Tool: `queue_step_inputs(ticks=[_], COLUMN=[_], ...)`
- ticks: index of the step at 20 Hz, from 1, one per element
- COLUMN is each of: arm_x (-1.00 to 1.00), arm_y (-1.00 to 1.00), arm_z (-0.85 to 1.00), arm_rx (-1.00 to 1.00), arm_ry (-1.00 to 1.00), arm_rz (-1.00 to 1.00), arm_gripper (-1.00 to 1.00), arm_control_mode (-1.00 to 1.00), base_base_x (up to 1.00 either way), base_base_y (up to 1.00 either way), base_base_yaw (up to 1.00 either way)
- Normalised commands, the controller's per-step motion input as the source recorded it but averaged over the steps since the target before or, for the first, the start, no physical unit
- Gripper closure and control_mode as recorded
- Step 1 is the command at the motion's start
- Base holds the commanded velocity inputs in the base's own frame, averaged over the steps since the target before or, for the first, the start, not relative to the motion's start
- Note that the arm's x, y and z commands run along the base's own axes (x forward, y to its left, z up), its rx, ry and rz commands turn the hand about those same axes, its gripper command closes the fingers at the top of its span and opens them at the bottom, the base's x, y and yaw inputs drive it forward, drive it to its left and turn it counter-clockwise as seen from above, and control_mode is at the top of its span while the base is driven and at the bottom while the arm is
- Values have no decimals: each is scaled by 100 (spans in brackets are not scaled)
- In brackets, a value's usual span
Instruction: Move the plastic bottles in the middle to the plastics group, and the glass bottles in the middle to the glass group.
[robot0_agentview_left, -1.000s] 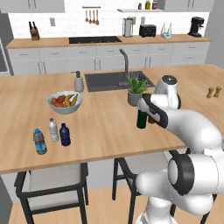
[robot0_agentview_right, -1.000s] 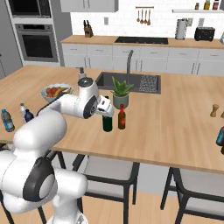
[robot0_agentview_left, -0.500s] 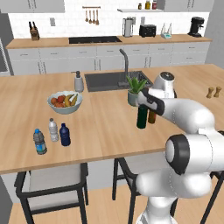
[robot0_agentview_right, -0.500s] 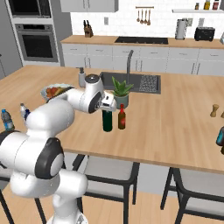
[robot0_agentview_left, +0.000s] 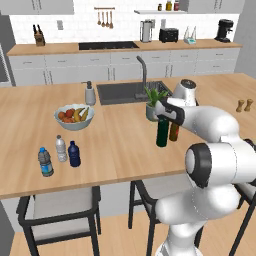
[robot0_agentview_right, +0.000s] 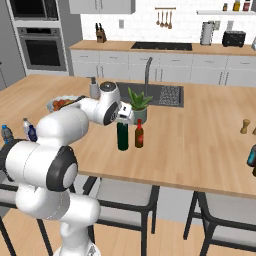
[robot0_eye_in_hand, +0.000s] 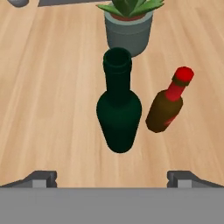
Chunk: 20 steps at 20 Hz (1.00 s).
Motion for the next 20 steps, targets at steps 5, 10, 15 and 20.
queue_step_inputs(ticks=[5,10,15,20], arm_x=[10,21,22,24], arm_y=[0,0,0,0], arm_z=[-17,-16,-4,-6], arm_rx=[-1,-7,-4,0], arm_ry=[1,5,0,0], arm_rz=[0,0,0,1], arm_gripper=[-100,-100,-100,-100], arm_control_mode=[-100,-100,-100,-100], base_base_x=[0,0,0,0], base_base_y=[0,0,0,0], base_base_yaw=[0,0,0,0])
